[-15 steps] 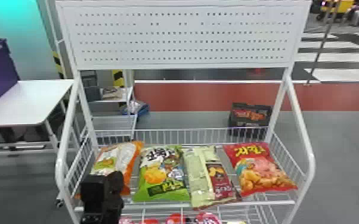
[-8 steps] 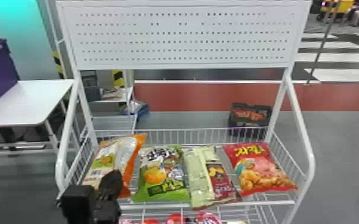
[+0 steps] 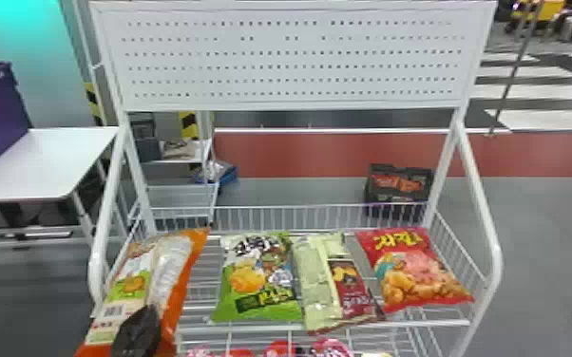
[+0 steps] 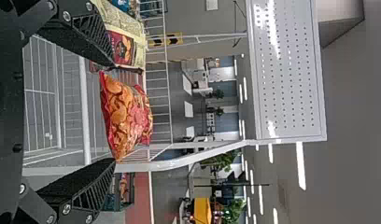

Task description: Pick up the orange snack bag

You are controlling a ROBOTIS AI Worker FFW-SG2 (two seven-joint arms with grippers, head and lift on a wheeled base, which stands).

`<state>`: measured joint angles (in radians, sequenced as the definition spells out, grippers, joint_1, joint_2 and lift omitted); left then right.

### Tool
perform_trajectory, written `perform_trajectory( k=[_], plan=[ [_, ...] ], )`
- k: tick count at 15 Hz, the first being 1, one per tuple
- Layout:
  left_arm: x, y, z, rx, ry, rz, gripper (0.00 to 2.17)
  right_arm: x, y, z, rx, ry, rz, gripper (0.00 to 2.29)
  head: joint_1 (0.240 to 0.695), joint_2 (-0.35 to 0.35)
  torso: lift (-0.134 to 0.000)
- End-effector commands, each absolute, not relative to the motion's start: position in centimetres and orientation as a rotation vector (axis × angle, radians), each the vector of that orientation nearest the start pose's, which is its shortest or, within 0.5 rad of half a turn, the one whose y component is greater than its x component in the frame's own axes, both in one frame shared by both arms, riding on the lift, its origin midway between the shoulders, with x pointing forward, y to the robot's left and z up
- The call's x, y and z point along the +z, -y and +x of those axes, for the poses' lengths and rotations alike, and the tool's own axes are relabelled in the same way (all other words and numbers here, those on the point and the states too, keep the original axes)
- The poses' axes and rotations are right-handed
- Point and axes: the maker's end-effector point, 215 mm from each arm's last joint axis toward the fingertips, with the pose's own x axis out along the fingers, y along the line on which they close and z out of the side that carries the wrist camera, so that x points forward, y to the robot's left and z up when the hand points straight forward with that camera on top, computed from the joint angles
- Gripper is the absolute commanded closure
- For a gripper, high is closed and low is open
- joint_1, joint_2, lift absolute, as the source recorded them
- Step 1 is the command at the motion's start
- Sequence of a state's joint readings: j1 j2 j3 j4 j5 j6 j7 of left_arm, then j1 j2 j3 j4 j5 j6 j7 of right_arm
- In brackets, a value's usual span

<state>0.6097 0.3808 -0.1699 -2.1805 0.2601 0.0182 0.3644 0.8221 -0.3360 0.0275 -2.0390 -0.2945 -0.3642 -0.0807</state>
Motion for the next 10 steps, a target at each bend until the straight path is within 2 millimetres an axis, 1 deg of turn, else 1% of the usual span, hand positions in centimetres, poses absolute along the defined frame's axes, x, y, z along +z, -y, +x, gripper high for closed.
perform_trajectory(
  k=[1,3,5,6,8,10],
  plan=[
    [-33.8,-23.4,38.3,0.021,-0.073,-0.047,1.42,-36.0,26.2,34.0,0.080,-0.025,0.066,0.17,0.499,0.000,0.000],
    [-33.9,-23.8,36.3,0.022,-0.047,-0.063,1.42,-36.0,26.2,34.0,0.080,-0.025,0.066,0.17,0.499,0.000,0.000],
    [-32.5,-25.2,33.5,0.041,0.013,-0.091,1.42,-36.1,26.2,34.1,0.078,-0.027,0.065,0.17,0.499,0.000,0.000],
    [-32.3,-25.7,32.6,0.052,0.026,-0.099,1.42,-36.4,26.2,34.1,0.078,-0.032,0.065,0.17,0.499,0.000,0.000],
    [-32.1,-26.4,31.4,0.064,0.041,-0.107,1.42,-36.6,25.9,34.3,0.082,-0.035,0.070,0.17,0.499,0.000,0.000],
    [-32.0,-26.4,30.5,0.065,0.045,-0.115,1.42,-36.7,25.6,34.4,0.086,-0.038,0.070,0.17,0.499,0.000,0.000]
  ],
)
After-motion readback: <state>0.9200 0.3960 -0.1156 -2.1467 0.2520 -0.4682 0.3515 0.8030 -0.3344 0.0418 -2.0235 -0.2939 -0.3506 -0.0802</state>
